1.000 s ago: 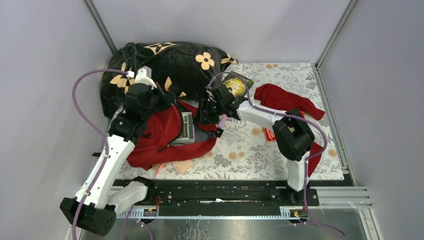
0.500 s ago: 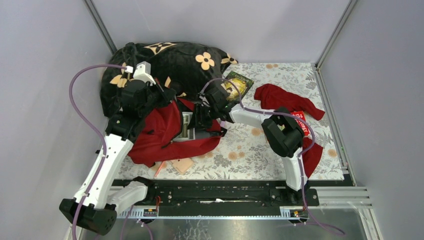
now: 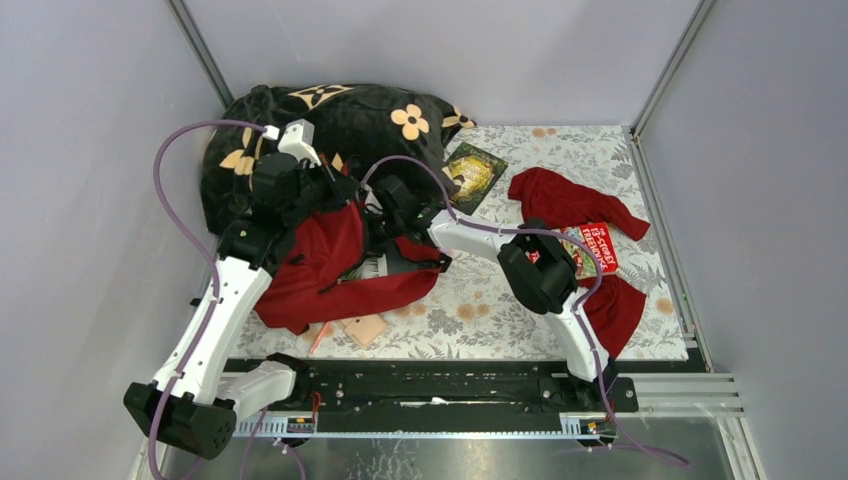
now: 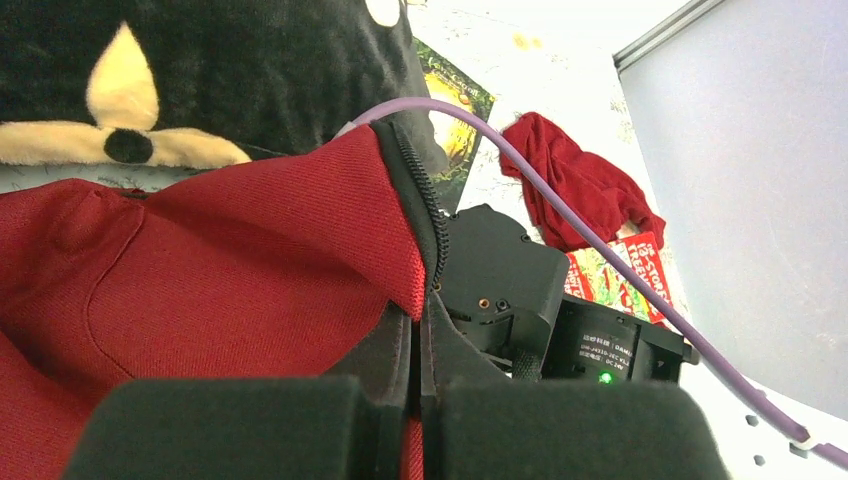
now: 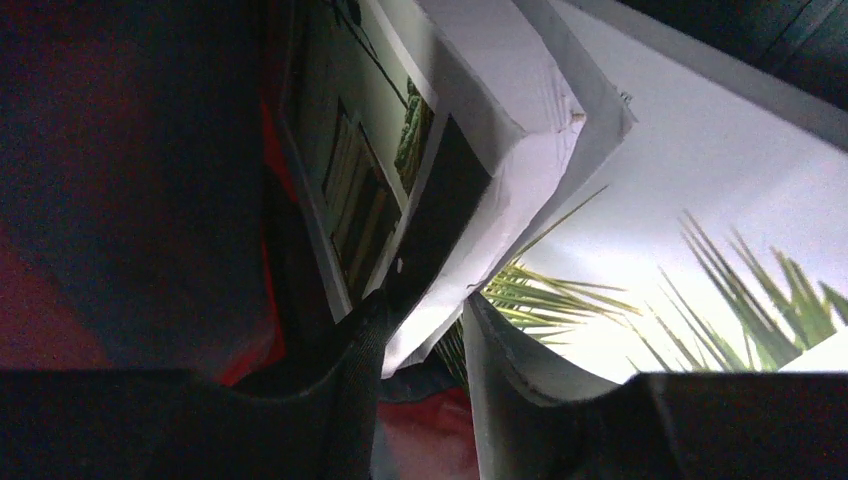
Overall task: Pack the student bag
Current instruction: Place the book in the student bag.
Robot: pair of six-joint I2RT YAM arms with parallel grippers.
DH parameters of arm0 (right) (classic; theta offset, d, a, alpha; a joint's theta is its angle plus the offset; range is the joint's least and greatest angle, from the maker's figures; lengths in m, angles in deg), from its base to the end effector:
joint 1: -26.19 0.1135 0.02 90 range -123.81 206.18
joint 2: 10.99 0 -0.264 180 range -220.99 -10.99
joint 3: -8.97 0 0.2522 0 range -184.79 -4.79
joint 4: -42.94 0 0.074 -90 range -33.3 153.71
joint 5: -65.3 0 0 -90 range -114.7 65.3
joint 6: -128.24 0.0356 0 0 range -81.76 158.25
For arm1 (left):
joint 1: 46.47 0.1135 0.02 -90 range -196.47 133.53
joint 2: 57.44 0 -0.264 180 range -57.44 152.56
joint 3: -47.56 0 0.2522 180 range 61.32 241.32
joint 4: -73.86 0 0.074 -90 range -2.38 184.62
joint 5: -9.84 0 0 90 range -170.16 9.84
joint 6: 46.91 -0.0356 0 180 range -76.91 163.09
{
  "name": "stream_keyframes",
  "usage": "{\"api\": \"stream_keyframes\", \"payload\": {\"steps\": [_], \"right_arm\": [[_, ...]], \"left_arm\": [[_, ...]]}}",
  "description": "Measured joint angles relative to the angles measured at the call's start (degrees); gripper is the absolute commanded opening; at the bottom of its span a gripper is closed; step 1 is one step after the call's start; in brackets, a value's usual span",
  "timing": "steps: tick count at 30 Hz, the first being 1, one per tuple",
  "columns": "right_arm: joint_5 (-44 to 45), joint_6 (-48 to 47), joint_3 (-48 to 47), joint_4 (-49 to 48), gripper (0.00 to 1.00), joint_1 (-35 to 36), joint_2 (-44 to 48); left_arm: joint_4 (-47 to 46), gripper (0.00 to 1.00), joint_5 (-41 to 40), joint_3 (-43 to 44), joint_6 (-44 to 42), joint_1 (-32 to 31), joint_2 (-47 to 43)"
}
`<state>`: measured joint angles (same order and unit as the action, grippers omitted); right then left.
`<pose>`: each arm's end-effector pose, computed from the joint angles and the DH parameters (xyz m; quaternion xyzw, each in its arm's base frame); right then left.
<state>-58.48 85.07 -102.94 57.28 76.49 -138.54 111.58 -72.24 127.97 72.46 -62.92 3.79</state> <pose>0.3128 0.4077 0.2031 -0.1703 0.8238 0.5253 0.1281 0.2237 -0.0712 0.3930 -0.0510 0.8092 -0.2784 0.5148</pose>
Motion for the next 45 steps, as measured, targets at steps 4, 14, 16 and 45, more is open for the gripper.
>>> {"api": "stream_keyframes", "payload": {"steps": [4,14,16,45], "right_arm": [[-0.2,-0.5,-0.3,0.8,0.7,0.5,-0.1],[4.3,-2.7,9.6,3.4,0.88,-3.4,9.2],[5.8,-3.4,11.7,3.8,0.88,-5.1,13.4],[29.8,-5.7,25.7,12.5,0.7,-37.6,24.6]], "left_arm": [[0.0,0.0,-0.3,-0.2,-1.0,0.0,0.0],[0.0,0.0,-3.2,-3.3,-2.0,0.0,-0.1],[0.0,0.02,-3.6,-3.3,-2.1,0.0,-0.1],[2.5,0.93,-9.2,46.6,-2.9,-19.7,55.5]]}}
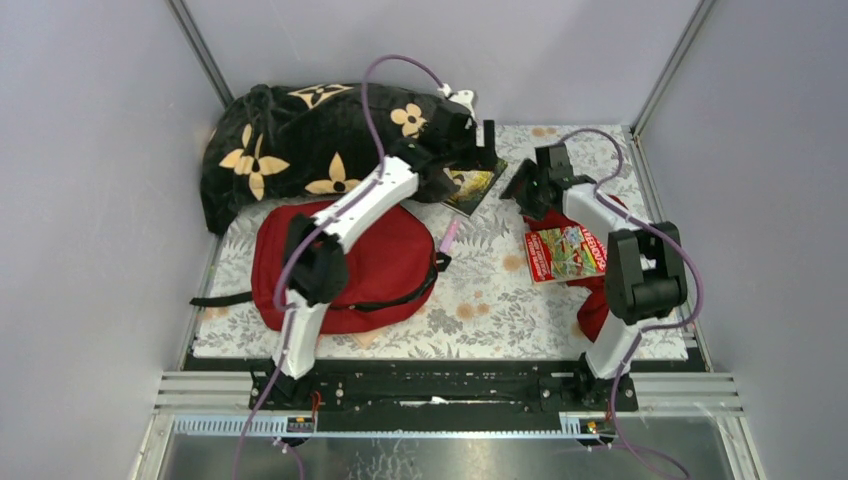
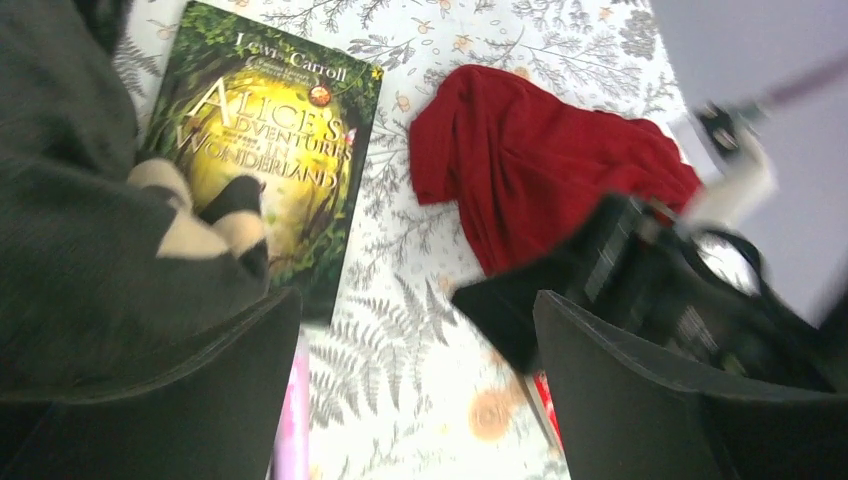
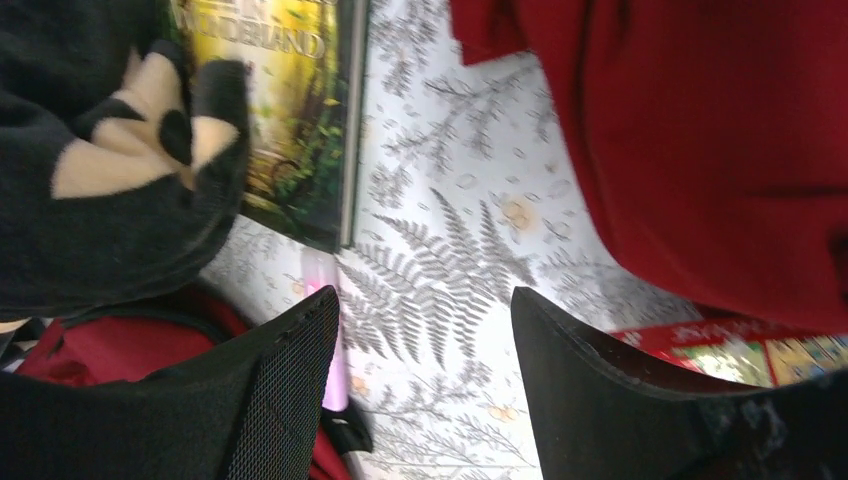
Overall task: Pack the student bag
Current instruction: Place the book in the student bag, then pick up the book from the center of the board.
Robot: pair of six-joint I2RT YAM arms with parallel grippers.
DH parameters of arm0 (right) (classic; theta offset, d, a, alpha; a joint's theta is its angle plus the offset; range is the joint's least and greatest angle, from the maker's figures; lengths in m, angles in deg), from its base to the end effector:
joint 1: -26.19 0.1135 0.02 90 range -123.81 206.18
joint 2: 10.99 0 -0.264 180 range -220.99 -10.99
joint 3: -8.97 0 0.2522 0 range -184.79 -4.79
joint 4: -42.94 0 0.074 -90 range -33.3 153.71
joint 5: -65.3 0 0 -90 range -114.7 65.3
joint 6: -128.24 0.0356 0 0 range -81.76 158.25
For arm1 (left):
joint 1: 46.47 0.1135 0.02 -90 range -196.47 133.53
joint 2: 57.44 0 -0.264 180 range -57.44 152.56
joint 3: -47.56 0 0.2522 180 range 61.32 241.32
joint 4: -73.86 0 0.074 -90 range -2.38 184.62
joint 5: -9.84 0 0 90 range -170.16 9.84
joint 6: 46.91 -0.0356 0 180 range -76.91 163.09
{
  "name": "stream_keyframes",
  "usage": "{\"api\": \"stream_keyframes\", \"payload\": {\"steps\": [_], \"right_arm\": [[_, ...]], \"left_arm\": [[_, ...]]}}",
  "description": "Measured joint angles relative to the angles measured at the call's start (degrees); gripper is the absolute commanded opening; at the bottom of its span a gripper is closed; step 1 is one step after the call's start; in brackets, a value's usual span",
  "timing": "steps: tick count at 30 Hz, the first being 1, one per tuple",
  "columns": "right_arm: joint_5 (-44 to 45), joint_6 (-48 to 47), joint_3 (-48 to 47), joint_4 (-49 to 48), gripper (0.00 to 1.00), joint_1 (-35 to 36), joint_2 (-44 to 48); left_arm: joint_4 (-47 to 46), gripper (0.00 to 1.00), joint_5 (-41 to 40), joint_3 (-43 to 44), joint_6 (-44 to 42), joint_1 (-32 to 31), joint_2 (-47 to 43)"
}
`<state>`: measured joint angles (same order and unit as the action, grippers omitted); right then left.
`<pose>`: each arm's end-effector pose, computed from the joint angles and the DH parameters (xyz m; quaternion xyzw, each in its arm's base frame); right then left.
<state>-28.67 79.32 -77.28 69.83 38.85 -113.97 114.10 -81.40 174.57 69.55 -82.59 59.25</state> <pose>0.3898 0.0901 0.2226 0.2123 0.8939 0.2063 0.3367 0.3896 -0.2833 0.3399 0.0675 0.8630 -0.2520 0.4326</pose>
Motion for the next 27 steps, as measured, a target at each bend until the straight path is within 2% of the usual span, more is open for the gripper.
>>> {"api": "stream_keyframes", "payload": {"steps": [2,4,10,17,23,27], "right_arm": [[-0.1,-0.2,3.0,-0.1,0.71,-0.9,2.0],[-0.3,-0.3,6.3,0.0,0.71,-1.2,4.5],[-3.3,-0.5,13.3,-0.3,0.72,-1.3,11.3],[-5.6,-1.0,14.7,-0.1,0.73,-1.3,14.1],[-7.4,-1.3,14.6,-0.4,0.77,-1.3,13.6],[-9.5,-1.4,13.1,-1.2,0.82,-1.3,9.1]], "left_arm": [[0.7,0.93,-0.2,7.6,0.0,0.4,7.8],[0.8,0.97,-0.3,13.0,-0.1,0.9,14.1],[-2.3,0.99,-2.9,15.8,-2.1,2.9,23.5],[-6.4,0.99,-6.1,24.1,-2.6,4.7,35.4],[-8.8,0.99,-10.4,23.8,-3.0,5.2,37.3],[-10.9,0.99,-13.5,20.3,-5.1,5.2,35.8]]}}
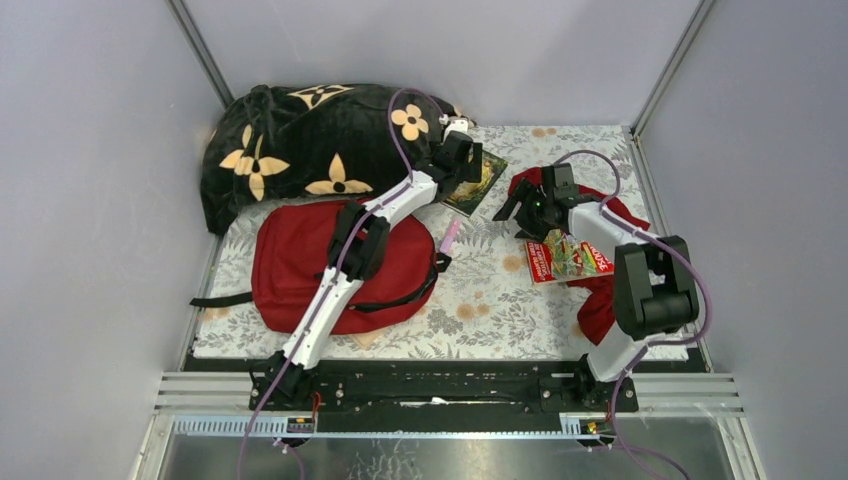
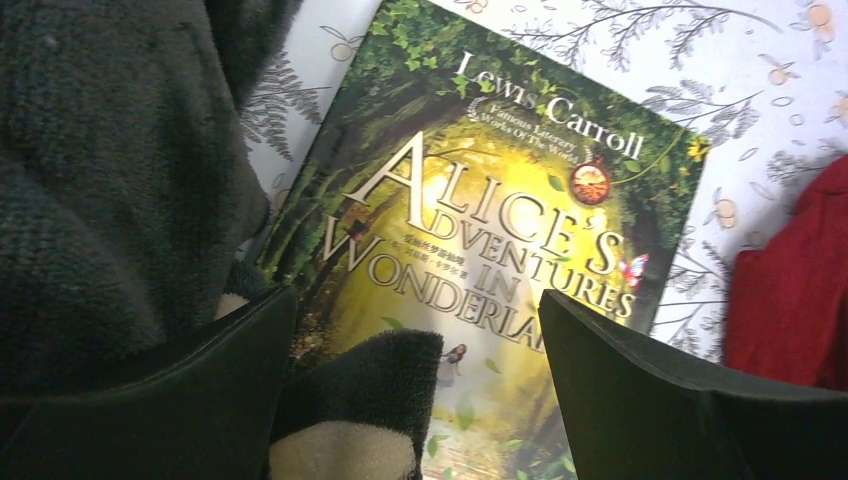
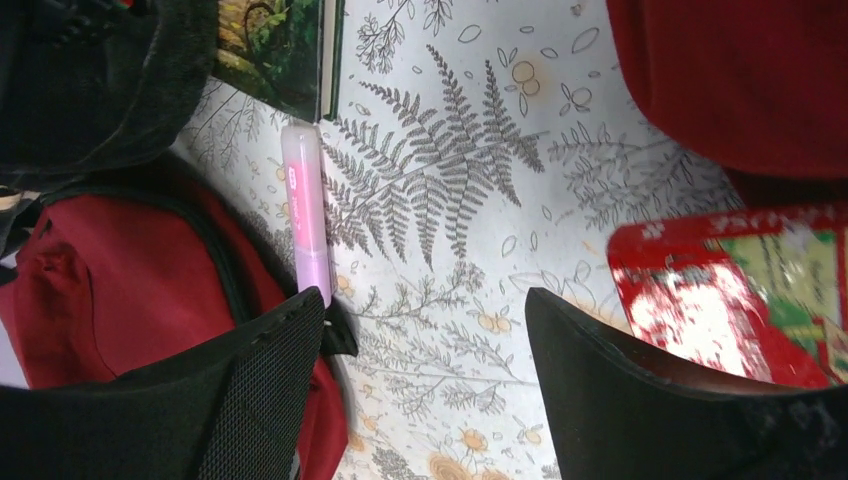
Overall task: Pack the student bag
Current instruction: Pick up the book from the center of the board.
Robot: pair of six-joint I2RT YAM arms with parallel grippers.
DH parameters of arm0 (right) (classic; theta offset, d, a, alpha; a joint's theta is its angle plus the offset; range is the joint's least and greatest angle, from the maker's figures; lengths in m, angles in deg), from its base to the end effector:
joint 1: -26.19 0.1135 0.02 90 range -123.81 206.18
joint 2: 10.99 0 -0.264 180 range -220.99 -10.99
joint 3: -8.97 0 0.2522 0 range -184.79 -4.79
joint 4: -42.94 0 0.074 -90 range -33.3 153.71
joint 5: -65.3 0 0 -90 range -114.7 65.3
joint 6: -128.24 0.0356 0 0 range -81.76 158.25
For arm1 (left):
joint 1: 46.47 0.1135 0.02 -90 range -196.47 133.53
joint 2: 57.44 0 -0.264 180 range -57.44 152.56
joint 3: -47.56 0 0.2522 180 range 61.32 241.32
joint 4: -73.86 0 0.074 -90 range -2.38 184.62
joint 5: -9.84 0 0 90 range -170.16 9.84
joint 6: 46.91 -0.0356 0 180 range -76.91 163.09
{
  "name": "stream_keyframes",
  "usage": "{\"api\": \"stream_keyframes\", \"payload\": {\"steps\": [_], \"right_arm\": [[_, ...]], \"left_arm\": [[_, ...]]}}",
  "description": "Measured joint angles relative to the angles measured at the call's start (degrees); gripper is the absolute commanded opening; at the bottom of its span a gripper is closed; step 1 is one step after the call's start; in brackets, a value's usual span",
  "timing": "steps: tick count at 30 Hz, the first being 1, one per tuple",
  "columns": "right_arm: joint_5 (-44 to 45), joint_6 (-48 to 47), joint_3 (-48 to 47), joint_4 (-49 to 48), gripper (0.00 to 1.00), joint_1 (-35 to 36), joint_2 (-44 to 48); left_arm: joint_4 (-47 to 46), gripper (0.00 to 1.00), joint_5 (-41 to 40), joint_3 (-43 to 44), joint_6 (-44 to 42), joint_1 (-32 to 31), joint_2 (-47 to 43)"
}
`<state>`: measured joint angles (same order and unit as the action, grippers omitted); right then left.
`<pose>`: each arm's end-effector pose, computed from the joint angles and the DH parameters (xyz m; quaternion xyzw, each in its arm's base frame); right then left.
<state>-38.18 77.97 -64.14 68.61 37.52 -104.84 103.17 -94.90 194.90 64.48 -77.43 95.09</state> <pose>0.3401 0.0766 0.2089 0.1840 0.9046 0.2572 0.2858 0.5147 -0.2982 0.1511 0.0137 0.8796 -0.1018 0.4645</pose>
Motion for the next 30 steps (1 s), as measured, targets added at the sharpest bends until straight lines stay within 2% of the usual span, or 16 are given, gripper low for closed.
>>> {"api": "stream_keyframes", "payload": {"steps": [7,10,12,14,24,30], "right_arm": [[-3.2,0.8,-4.9,-1.6,0.84,0.0,-7.7],[-4.3,1.4,-7.5,-3.0,0.84,0.0,-9.5],[-4.6,1.7,-7.8,-3.7,0.85,0.0,-9.6],[-4.7,2.0,-7.9,-4.2,0.85,0.0,-9.6],[-5.1,3.0,-8.0,-4.9,0.86,0.0,-9.7],[-4.7,3.0,-8.8,-4.4,0.86,-0.5,-9.8]], "left_arm": [[-2.5,0.99,-2.5,-4.2,-5.8,0.0,-1.7],[-0.2,0.99,-1.3,0.7,-6.8,0.5,0.4],[1.4,0.99,1.0,6.1,-6.5,1.5,2.8],[2.1,0.99,4.1,7.1,-5.7,2.8,3.3],[5.0,0.99,16.5,6.5,-6.4,4.4,3.3],[5.3,0.98,23.9,2.0,-7.5,4.1,0.7]]}}
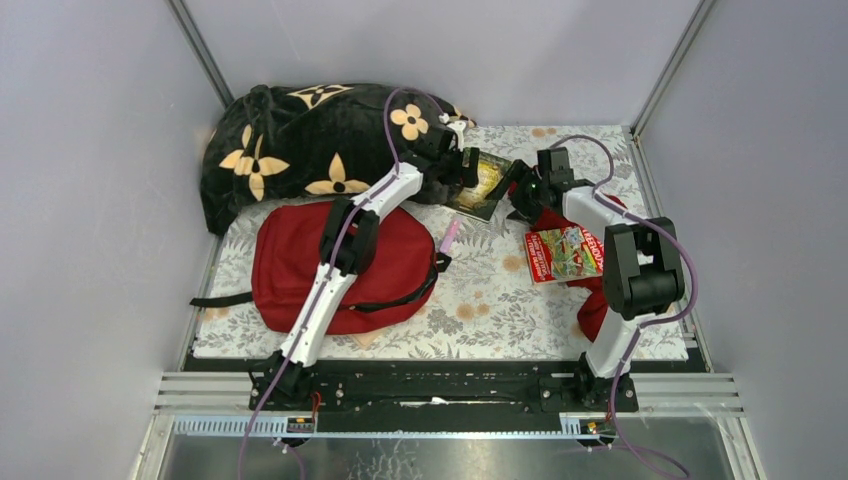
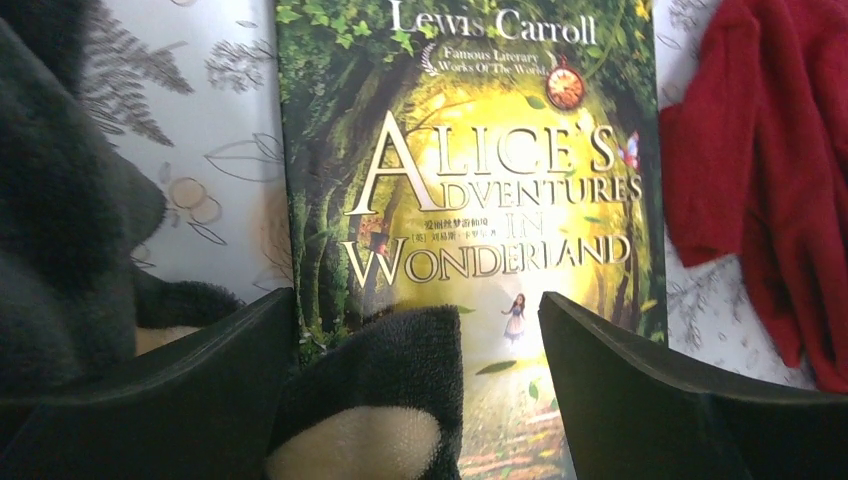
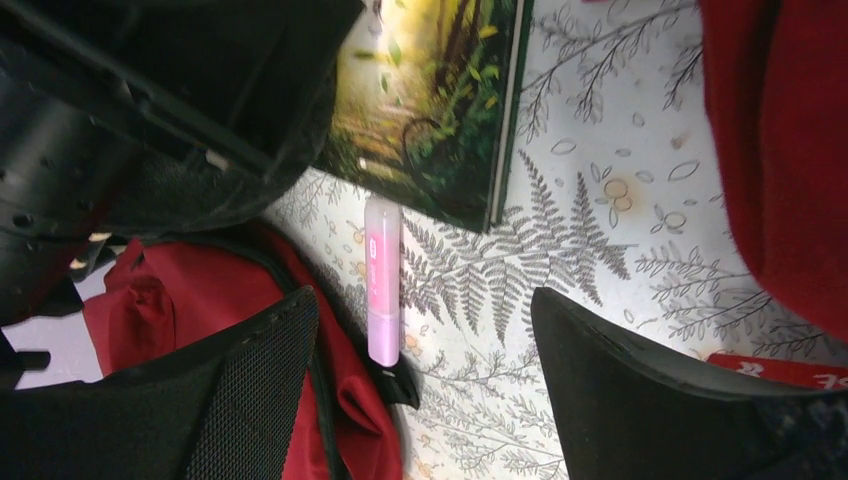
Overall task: Pack the student bag
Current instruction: Pick up the book from the center of the board.
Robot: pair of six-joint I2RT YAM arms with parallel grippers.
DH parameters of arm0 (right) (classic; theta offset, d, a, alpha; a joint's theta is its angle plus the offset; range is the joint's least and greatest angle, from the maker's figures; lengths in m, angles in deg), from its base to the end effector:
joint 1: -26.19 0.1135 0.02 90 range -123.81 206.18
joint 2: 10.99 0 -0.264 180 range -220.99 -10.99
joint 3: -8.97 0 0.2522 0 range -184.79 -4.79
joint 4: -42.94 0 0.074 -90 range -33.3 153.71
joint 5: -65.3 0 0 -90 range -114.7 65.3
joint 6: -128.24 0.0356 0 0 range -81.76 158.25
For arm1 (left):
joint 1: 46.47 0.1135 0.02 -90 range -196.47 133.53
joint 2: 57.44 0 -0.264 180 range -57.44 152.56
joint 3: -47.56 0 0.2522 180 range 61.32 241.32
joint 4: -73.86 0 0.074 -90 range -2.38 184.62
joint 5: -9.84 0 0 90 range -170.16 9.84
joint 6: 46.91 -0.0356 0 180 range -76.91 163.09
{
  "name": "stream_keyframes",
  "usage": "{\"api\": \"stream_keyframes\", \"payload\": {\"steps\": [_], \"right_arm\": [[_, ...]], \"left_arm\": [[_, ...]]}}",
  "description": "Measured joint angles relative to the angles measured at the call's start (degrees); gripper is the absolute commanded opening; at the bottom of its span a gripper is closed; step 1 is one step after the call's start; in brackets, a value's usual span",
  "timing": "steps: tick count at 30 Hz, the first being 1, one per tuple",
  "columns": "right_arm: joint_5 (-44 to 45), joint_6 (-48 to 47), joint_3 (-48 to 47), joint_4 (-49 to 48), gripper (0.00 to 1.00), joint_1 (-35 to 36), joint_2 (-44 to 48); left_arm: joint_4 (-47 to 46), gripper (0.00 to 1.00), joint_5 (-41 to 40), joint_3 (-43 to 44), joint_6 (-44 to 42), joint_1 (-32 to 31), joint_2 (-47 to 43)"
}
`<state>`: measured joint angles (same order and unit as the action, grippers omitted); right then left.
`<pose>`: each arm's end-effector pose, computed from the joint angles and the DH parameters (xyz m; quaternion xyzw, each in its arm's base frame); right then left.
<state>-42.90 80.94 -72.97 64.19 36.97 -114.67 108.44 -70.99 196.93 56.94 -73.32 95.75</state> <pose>0.3865 0.0849 0.2031 0.1883 0.8879 0.3067 0.2864 0.5263 -0.2728 0.1480 0.1362 0.8877 -0.2183 0.3817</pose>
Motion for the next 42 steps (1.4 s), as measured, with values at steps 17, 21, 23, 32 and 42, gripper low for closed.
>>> {"api": "stream_keyframes", "payload": {"steps": [17,21,23,32,42], "right_arm": [[7.2,-6.3,-13.8,5.0,0.73,-2.0,-13.8],[8.6,-7.6,-16.3,5.7,0.73,-2.0,-15.2],[9.1,-8.1,-16.4,5.8,0.73,-2.0,-15.4],[10.8,-9.6,-16.4,6.2,0.74,-2.0,-16.0],[8.2,-10.1,-14.4,3.2,0.67,-2.1,-16.2]], "left_arm": [[0.3,0.99,8.3,-4.6,1.9,-2.3,-3.0],[0.0,0.98,8.8,-4.9,2.5,-2.0,-3.1],[-0.4,0.98,9.3,-5.2,2.9,-1.7,-3.3],[-0.7,0.98,10.5,-6.1,4.1,-1.3,-3.7],[-0.8,0.98,11.2,-6.3,4.9,-1.1,-3.7]]}}
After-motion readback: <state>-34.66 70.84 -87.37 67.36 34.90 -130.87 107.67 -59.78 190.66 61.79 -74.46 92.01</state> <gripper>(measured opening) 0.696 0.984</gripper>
